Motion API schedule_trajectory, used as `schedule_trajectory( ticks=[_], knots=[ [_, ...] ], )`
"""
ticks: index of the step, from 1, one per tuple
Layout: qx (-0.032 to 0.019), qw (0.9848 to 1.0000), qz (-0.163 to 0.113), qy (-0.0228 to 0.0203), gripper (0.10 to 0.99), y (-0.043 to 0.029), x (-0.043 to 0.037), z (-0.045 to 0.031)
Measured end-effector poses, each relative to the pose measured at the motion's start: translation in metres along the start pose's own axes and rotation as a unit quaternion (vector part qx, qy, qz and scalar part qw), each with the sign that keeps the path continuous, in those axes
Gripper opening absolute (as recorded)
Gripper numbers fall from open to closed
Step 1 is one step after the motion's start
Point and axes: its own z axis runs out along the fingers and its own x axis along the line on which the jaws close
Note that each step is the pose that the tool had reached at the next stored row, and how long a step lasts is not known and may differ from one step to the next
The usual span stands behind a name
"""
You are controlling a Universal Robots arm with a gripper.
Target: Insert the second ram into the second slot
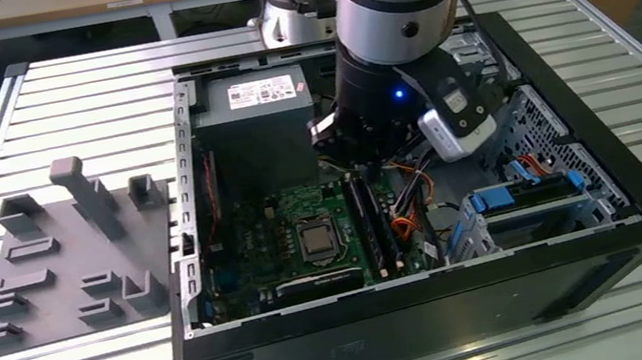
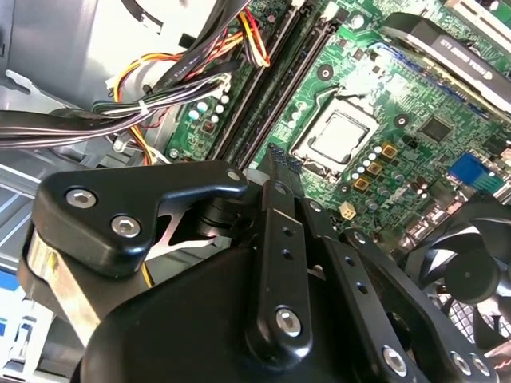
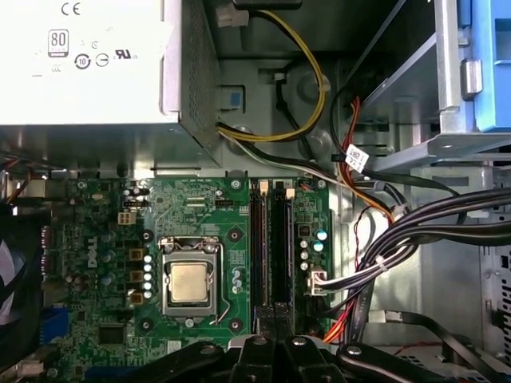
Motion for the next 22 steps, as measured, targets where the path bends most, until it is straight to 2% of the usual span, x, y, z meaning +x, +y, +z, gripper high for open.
schedule_trajectory(
  ticks=[17,22],
  knots=[
    [0.0,1.0,0.0,0.0002,0.106,-0.0008,0.0,0.0137],
    [0.0,1.0,0.0,0.0002,0.106,-0.0012,-0.0001,0.0221]
  ],
)
